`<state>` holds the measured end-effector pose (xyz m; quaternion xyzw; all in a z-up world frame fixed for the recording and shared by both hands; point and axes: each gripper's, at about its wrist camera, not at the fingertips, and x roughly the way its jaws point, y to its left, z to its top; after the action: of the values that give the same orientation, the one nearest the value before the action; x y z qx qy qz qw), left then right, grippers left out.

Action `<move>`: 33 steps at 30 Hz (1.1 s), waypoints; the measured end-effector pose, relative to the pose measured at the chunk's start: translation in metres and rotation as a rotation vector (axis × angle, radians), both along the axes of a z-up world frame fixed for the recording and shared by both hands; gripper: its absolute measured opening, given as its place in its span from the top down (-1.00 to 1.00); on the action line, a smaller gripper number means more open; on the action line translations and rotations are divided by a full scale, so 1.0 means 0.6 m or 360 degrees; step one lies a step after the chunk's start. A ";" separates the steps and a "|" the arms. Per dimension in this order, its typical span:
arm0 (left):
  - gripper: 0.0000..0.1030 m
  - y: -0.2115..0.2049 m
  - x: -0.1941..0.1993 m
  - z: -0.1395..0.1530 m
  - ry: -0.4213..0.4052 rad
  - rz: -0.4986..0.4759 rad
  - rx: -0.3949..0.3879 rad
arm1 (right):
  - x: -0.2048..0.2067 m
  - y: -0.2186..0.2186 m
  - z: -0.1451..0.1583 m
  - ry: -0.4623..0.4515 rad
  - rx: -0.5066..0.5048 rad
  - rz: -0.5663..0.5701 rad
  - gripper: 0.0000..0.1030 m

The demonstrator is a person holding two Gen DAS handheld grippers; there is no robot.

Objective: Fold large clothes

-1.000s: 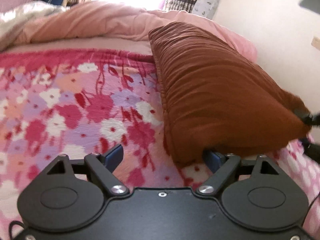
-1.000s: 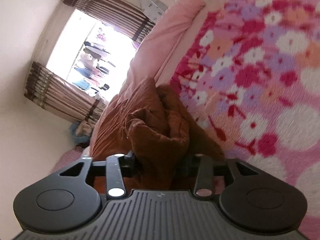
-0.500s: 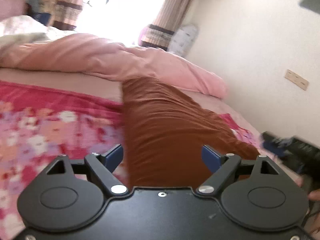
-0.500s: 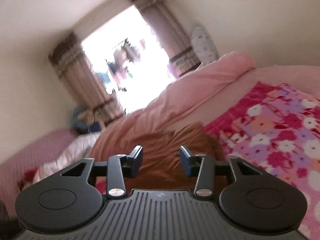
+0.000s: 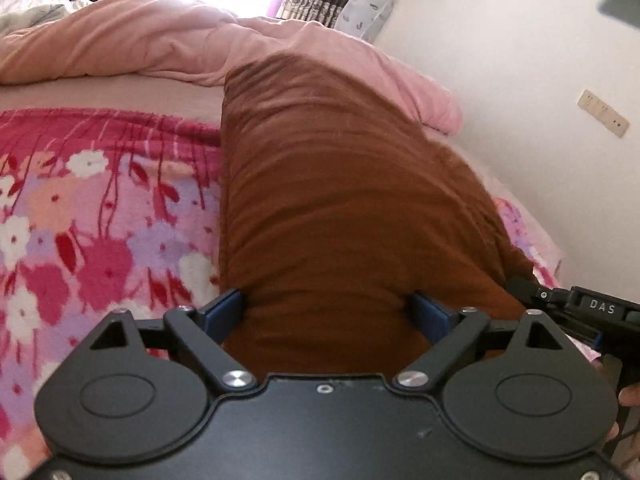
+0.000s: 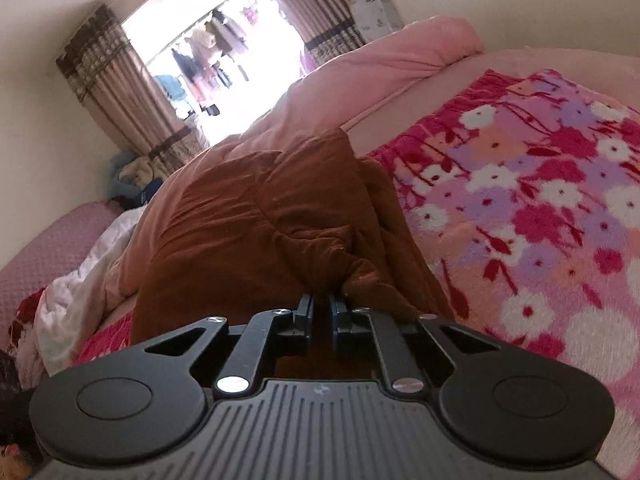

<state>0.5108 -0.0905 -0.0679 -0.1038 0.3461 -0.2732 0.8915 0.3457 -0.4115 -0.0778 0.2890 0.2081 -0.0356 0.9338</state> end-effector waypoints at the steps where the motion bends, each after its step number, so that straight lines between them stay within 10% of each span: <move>1: -0.80 0.010 0.007 0.008 -0.0015 0.0004 -0.0014 | -0.002 0.000 0.017 -0.0002 -0.0018 0.0039 0.59; 7: -0.78 0.036 0.114 0.035 0.0052 0.0146 -0.0085 | 0.051 -0.054 0.104 -0.0112 -0.0080 0.0048 -0.55; 15: -0.82 0.023 0.183 0.018 0.0194 0.0142 -0.0243 | 0.204 -0.127 0.057 0.0221 0.0194 0.0147 -0.29; 17: -0.82 0.016 0.178 0.023 0.0164 0.0131 -0.0213 | 0.201 -0.121 0.057 0.0186 0.0244 0.0236 0.75; 23: -0.82 0.000 0.174 0.026 0.0096 0.0094 -0.0134 | 0.157 -0.097 0.095 0.0034 0.0058 0.0154 0.84; 33: -0.80 -0.014 0.162 0.021 0.0040 0.0124 -0.0066 | 0.173 -0.125 0.008 0.0160 0.0197 0.0033 0.56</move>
<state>0.6077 -0.0989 -0.0553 -0.1392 0.3474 -0.2441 0.8946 0.4497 -0.4866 -0.0730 0.3420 0.2594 -0.0275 0.9028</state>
